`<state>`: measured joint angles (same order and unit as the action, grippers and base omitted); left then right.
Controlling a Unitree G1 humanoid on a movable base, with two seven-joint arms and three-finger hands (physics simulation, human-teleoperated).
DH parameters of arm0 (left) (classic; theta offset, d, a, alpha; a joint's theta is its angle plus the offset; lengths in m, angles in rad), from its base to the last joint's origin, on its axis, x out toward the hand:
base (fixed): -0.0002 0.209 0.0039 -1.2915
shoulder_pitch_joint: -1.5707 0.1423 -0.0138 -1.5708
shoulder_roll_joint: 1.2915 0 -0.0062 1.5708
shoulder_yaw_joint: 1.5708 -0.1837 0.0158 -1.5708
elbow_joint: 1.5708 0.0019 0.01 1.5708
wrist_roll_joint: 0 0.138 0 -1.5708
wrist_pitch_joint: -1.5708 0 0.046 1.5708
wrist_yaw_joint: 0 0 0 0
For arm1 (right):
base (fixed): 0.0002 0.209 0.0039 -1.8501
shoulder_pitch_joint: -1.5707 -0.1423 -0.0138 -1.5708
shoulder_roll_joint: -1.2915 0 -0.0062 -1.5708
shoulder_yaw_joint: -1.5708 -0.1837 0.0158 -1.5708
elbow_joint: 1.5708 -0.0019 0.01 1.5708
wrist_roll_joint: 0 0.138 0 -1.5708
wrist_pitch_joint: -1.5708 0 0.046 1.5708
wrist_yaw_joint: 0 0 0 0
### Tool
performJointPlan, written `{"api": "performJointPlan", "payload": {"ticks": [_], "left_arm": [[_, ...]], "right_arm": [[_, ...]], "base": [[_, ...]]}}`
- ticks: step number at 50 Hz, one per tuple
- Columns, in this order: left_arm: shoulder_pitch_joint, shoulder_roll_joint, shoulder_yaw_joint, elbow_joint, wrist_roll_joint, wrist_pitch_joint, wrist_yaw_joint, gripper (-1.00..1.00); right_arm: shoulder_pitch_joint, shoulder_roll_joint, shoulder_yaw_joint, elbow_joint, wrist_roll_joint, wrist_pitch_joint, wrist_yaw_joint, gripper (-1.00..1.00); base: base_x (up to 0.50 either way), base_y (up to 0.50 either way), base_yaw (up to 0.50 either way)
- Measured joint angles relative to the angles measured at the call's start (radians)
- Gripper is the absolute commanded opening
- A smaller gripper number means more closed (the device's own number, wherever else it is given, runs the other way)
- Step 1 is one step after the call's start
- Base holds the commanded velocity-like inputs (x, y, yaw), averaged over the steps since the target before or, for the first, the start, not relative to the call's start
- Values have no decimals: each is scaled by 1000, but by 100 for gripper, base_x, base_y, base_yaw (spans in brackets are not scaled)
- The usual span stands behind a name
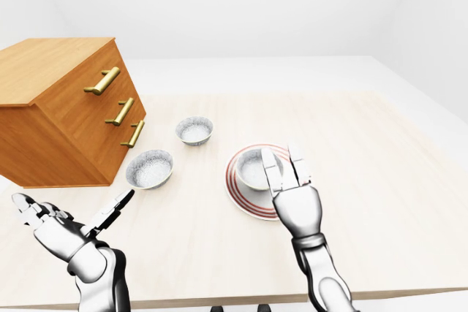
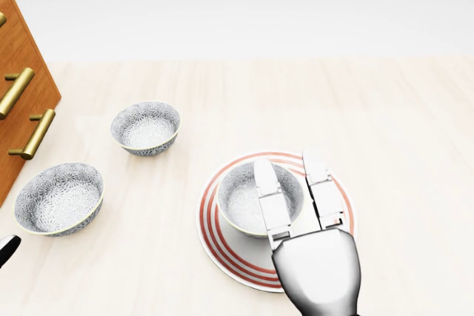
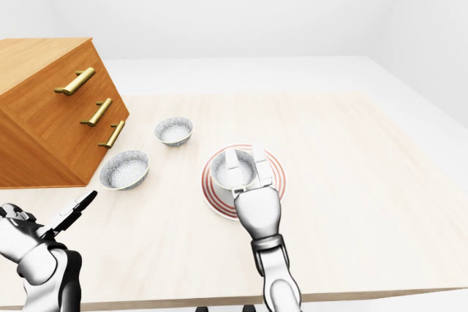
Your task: Put the bowl at the front on the plate.
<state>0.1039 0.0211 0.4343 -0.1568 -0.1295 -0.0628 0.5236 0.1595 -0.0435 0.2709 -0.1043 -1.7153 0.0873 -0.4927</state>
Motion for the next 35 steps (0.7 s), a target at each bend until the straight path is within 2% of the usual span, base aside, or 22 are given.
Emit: {"api": "performJointPlan", "payload": {"ticks": [15, 35], "left_arm": [[2, -1, 1, -4, -1, 1, 0, 100], [5, -4, 2, -12, 3, 8, 0, 100]], "right_arm": [[8, 2, 10, -84, -41, 0, 46, 100], [-34, 22, -11, -369, -162, 0, 268, 100]], "base": [[0, 0, 0], [0, 0, 0]]}}
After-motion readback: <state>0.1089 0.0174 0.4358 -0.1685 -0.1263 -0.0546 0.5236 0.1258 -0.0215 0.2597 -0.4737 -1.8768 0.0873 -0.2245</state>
